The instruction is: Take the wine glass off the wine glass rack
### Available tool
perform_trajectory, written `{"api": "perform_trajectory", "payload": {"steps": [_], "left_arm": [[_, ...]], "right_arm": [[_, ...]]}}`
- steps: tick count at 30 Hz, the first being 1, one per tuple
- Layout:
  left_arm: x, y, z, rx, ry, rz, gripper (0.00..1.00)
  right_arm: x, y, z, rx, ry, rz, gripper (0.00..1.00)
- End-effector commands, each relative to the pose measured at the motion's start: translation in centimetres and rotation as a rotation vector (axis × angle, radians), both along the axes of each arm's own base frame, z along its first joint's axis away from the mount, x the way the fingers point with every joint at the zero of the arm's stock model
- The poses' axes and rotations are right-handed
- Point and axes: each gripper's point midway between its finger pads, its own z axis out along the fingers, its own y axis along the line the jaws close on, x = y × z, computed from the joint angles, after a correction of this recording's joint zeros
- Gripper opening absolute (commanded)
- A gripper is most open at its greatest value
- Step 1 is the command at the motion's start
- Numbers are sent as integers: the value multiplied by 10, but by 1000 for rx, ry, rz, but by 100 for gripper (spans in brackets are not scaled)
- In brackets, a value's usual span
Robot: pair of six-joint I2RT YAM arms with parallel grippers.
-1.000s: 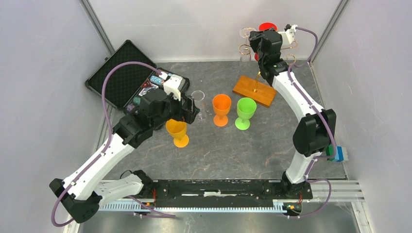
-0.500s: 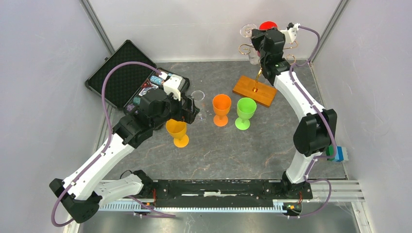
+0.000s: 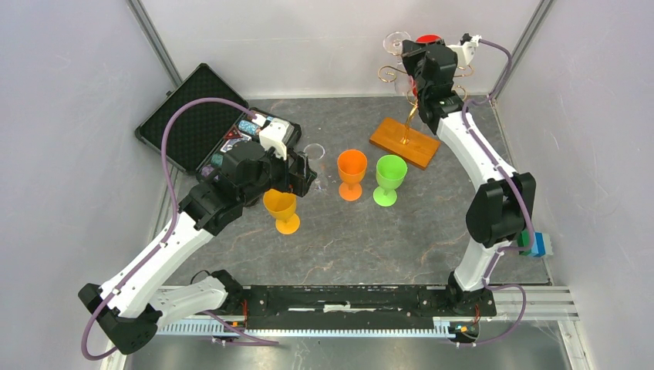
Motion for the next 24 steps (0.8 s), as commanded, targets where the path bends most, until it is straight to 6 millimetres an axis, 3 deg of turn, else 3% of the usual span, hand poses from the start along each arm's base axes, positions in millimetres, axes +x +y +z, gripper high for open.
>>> {"api": "perform_trajectory", "payload": {"steps": [1, 10, 17, 24], "left_arm": [[4, 0, 15, -44, -49, 13, 100], [3, 0, 16, -45, -50, 13, 100], [3, 0, 14, -42, -48, 13, 100], [4, -2, 12, -43, -44, 9, 100]], "right_arm": [[2, -18, 61, 50, -181, -40, 0], [12, -19, 59, 37, -189, -47, 0], [31, -1, 53, 42, -204, 32, 0], [28, -12, 53, -12, -226, -23, 0]]}}
